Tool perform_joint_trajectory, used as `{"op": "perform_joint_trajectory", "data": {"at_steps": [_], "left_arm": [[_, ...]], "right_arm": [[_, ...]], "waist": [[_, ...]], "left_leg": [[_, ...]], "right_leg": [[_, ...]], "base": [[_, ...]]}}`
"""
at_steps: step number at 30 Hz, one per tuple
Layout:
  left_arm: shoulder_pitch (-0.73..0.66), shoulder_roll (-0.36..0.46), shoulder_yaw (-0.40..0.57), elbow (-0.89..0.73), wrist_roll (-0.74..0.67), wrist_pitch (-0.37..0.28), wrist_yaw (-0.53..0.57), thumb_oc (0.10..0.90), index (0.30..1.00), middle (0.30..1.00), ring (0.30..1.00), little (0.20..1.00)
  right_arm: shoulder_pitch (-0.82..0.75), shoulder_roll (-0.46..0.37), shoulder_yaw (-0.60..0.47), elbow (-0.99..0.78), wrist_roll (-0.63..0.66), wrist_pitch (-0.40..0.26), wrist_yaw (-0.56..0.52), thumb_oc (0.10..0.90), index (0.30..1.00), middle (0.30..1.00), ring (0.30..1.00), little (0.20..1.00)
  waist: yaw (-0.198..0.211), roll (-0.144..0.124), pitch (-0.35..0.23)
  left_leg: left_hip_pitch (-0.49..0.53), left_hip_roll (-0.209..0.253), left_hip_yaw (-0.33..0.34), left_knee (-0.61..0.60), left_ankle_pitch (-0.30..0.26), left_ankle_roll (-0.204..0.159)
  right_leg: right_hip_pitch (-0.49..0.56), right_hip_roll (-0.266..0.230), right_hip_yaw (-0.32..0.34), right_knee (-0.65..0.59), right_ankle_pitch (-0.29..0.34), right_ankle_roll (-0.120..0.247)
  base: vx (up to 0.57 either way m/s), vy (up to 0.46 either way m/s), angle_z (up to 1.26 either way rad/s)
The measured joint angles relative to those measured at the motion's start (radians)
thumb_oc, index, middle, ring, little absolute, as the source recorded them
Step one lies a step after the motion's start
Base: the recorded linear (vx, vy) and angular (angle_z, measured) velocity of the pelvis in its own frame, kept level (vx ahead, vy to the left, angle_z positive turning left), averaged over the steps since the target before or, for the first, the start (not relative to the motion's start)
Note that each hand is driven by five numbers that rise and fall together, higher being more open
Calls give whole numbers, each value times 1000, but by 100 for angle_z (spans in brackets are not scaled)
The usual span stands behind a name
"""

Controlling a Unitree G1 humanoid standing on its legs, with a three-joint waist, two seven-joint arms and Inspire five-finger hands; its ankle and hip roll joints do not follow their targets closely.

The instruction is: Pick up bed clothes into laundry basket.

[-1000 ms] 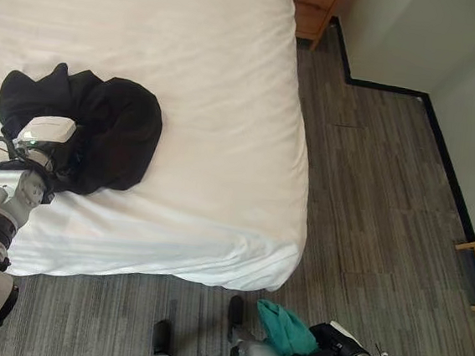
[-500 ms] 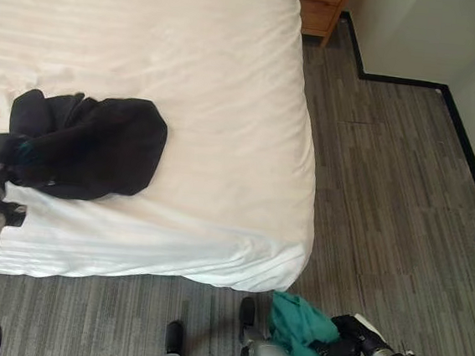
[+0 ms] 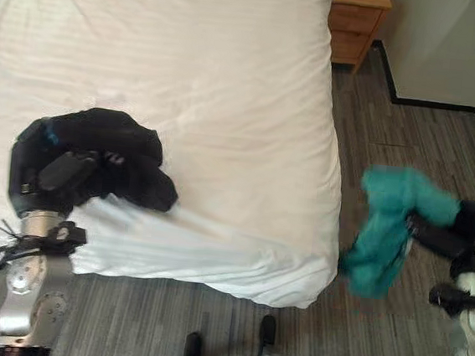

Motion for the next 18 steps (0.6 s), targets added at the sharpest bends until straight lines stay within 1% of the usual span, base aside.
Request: {"op": "perform_joint_trajectory", "data": {"at_steps": [1, 2, 3, 4, 5, 6, 7, 8, 9, 10, 11, 12, 13, 14, 15, 16, 17, 18], "left_arm": [[3, -12, -30, 2, -6, 10, -19, 400, 300, 300, 300, 300], [11, -44, -93, 6, -10, 26, -44, 400, 300, 300, 300, 300], [14, -63, -144, 10, -12, 51, -54, 400, 300, 300, 300, 300], [9, -85, -213, 30, -19, 90, -78, 400, 300, 300, 300, 300], [5, -93, -245, 47, -19, 105, -91, 400, 300, 300, 300, 300], [-1, -92, -289, 57, -19, 130, -101, 400, 300, 300, 300, 300], [-6, -87, -306, 63, -19, 135, -112, 400, 300, 300, 300, 300], [-8, -80, -325, 77, -18, 135, -125, 400, 300, 300, 300, 300], [-11, -68, -326, 95, -18, 135, -125, 400, 300, 300, 300, 300], [-16, -62, -327, 102, -18, 140, -124, 400, 300, 300, 300, 300], [-17, -44, -328, 103, -18, 141, -123, 400, 300, 300, 300, 300], [-23, -38, -329, 101, -18, 141, -129, 400, 300, 300, 300, 300], [-28, -27, -322, 93, -18, 137, -130, 400, 300, 300, 300, 300], [-49, -10, -325, 88, -18, 137, -131, 400, 300, 300, 300, 300], [-96, 7, -331, 89, -17, 131, -139, 400, 300, 300, 300, 300], [-119, 24, -335, 93, -17, 130, -143, 400, 300, 300, 300, 300], [-149, 20, -338, 97, -3, 129, -154, 400, 300, 300, 300, 300], [-156, -6, -352, 91, 14, 125, -155, 400, 300, 300, 300, 300]], "right_arm": [[0, 15, 35, -23, 42, -11, 9, 400, 300, 300, 300, 300], [19, 34, 99, -65, 101, -15, 27, 400, 300, 300, 300, 300], [35, 36, 147, -70, 120, -15, 49, 400, 300, 300, 300, 300], [60, 39, 197, -69, 131, -5, 72, 400, 300, 300, 300, 300], [75, 39, 213, -69, 131, -1, 82, 400, 300, 300, 300, 300], [89, 36, 227, -69, 114, 19, 95, 400, 300, 300, 300, 300], [89, 35, 233, -66, 100, 26, 100, 400, 300, 300, 300, 300], [72, 36, 250, -53, 93, 34, 98, 400, 300, 300, 300, 300], [18, 45, 295, -27, 90, 36, 89, 400, 300, 300, 300, 300], [-4, 46, 312, -27, 87, 44, 89, 400, 300, 300, 300, 300], [-34, 54, 328, -28, 86, 44, 92, 400, 300, 300, 300, 300], [-33, 64, 328, -33, 86, 43, 92, 400, 300, 300, 300, 300], [-47, 69, 324, -32, 86, 41, 90, 400, 300, 300, 300, 300], [-36, 89, 308, -40, 85, 40, 92, 400, 300, 300, 300, 300], [-14, 106, 291, -54, 84, 27, 90, 400, 300, 300, 300, 300], [-6, 108, 280, -52, 84, 23, 88, 400, 300, 300, 300, 300], [23, 121, 270, -50, 76, 22, 84, 400, 300, 300, 300, 300], [72, 137, 264, -49, 59, 21, 81, 400, 300, 300, 300, 300]], "waist": [[0, 6, -4], [-1, 15, -9], [-1, 16, -10], [-3, 14, -9], [-3, 11, -7], [-20, -8, 4], [-27, -27, 15], [-21, -55, 31], [-12, -88, 50], [-20, -100, 57], [-14, -103, 58], [-34, -102, 58], [-41, -98, 57], [-73, -110, 49], [-99, -147, 46], [-124, -152, 48], [-171, -170, 45], [-190, -191, 39]], "left_leg": [[0, 0, 0, 1, 0, 0], [-2, 0, -1, 6, 0, 0], [-5, 0, -2, 15, 0, 0], [-13, -1, -6, 29, 0, 0], [-22, -2, -11, 39, 0, 0], [-61, -18, -25, 94, -6, -7], [-88, -32, -35, 137, -5, -6], [-98, -45, -71, 181, -9, -1], [-98, -82, -178, 241, -38, 33], [-95, -101, -244, 282, -67, 54], [-81, -141, -345, 328, -134, 63], [-62, -159, -373, 348, -170, 66], [-44, -197, -432, 348, -205, 97], [-48, -223, -446, 353, -240, 139], [-62, -260, -428, 333, -238, 149], [-76, -273, -423, 325, -217, 165], [-107, -302, -385, 350, -208, 181], [-119, -313, -288, 365, -203, 191]], "right_leg": [[0, 1, 0, 0, 0, 1], [2, 0, -1, 0, -1, 1], [5, -1, -1, 0, -2, 2], [5, -2, -4, 1, -7, 8], [5, -6, -8, 1, -9, 11], [-17, -21, -12, 19, -22, 3], [-31, -27, -2, 26, -15, -5], [-47, -30, 44, 40, -10, -10], [-72, -33, 129, 73, -18, -8], [-79, -33, 183, 76, -13, -1], [-97, -12, 281, 91, -10, 5], [-103, 3, 330, 90, -8, 9], [-114, 28, 413, 95, -1, 21], [-139, 35, 479, 94, 20, 30], [-181, 11, 531, 87, 20, 64], [-189, -5, 536, 83, 1, 93], [-216, -25, 554, 88, -42, 134], [-259, -34, 549, 84, -135, 127]], "base": [[-6, -1, 3], [0, 0, 0], [-122, -27, 7], [-121, -19, 10], [-179, 4, 16], [-119, 31, 11], [-168, 54, -30], [-133, 148, -111], [-87, 136, -156], [-35, 210, -215], [-8, 100, -190], [-126, 213, -225], [-218, 197, -190], [-295, 268, -210], [-176, 156, -141], [-284, 96, -98], [-330, 26, -91], [-346, 19, -122]]}}
